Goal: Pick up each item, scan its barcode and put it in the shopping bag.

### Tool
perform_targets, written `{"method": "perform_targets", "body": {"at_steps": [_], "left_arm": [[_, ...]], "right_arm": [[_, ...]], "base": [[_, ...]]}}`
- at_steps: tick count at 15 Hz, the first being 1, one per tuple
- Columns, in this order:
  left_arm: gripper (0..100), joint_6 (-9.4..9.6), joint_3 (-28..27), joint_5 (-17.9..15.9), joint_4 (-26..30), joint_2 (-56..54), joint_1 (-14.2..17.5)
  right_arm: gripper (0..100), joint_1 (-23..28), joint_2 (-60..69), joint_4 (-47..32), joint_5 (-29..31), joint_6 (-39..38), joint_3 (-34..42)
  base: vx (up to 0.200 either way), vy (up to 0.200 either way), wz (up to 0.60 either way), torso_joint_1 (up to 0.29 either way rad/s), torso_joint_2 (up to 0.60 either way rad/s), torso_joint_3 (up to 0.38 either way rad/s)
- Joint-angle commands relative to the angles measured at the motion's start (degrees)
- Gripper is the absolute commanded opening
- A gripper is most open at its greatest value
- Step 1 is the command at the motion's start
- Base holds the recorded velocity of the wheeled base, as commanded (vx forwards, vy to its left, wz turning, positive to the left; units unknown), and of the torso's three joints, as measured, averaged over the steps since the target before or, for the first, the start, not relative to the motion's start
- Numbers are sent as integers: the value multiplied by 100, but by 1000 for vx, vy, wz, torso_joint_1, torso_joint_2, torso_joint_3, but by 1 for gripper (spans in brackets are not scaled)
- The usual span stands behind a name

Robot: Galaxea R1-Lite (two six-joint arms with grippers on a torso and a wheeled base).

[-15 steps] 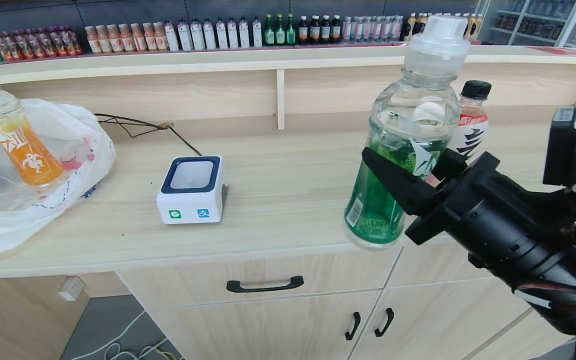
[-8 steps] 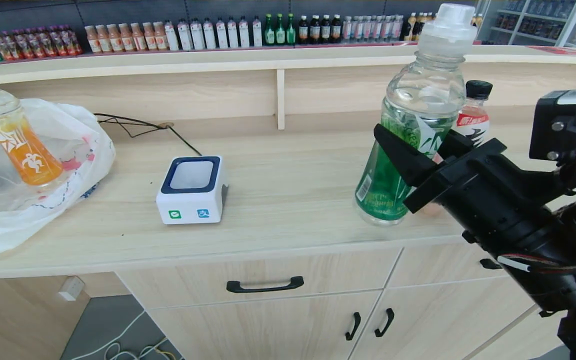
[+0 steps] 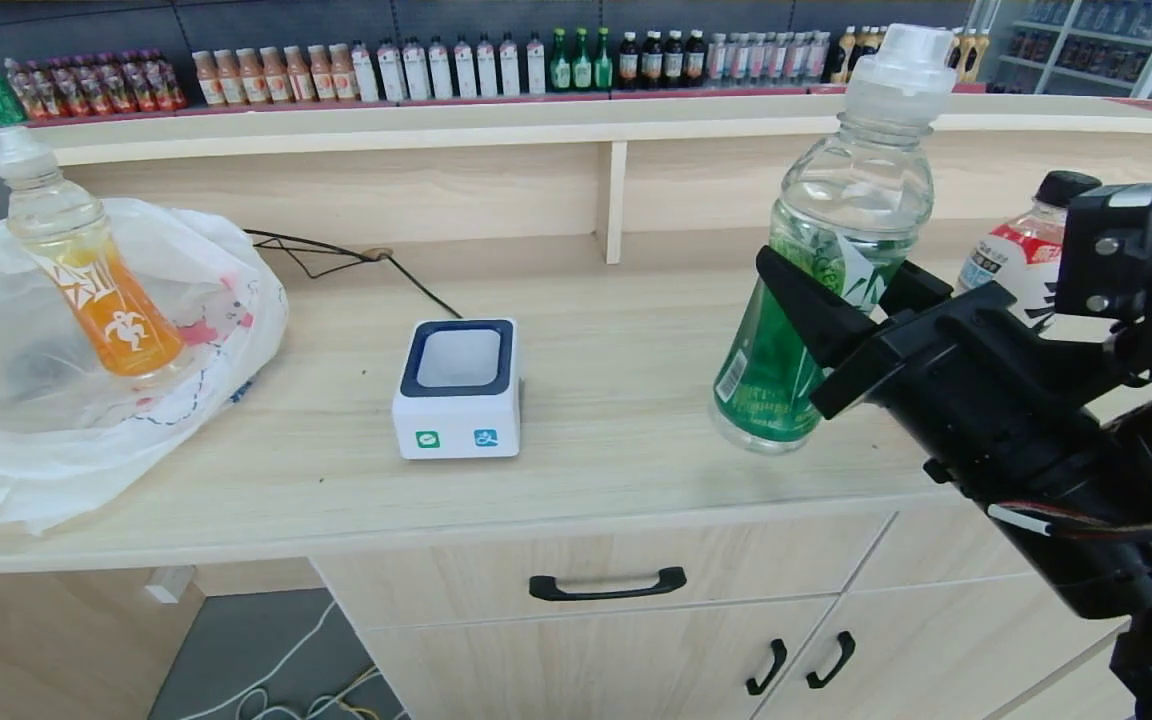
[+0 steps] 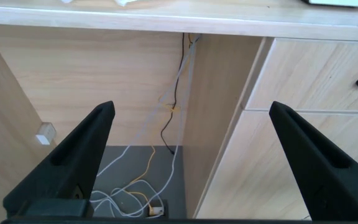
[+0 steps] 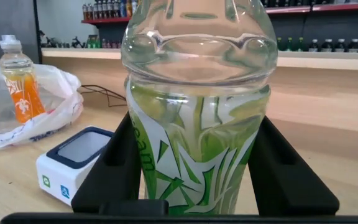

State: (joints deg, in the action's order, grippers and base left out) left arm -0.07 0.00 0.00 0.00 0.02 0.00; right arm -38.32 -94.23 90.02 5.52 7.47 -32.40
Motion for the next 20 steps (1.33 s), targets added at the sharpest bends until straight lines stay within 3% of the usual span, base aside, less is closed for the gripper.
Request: {"method": "perform_targets", "body": {"at_steps": [1,13,20], "left_arm": [[100,-1,0,0,0,-2,0],[100,-10,0,0,0,-2,0],[100,16,0,0,0,-2,0]], "right_arm": [[0,8,-60,-2,-7,0,-100],[0,26,-130,-2,125,176,-152],[0,43,10,-2,256,299,-144]], "base": [[0,200,0,-2,7,2],[0,200,0,4,2,1],[0,0,0,0,0,0]]}}
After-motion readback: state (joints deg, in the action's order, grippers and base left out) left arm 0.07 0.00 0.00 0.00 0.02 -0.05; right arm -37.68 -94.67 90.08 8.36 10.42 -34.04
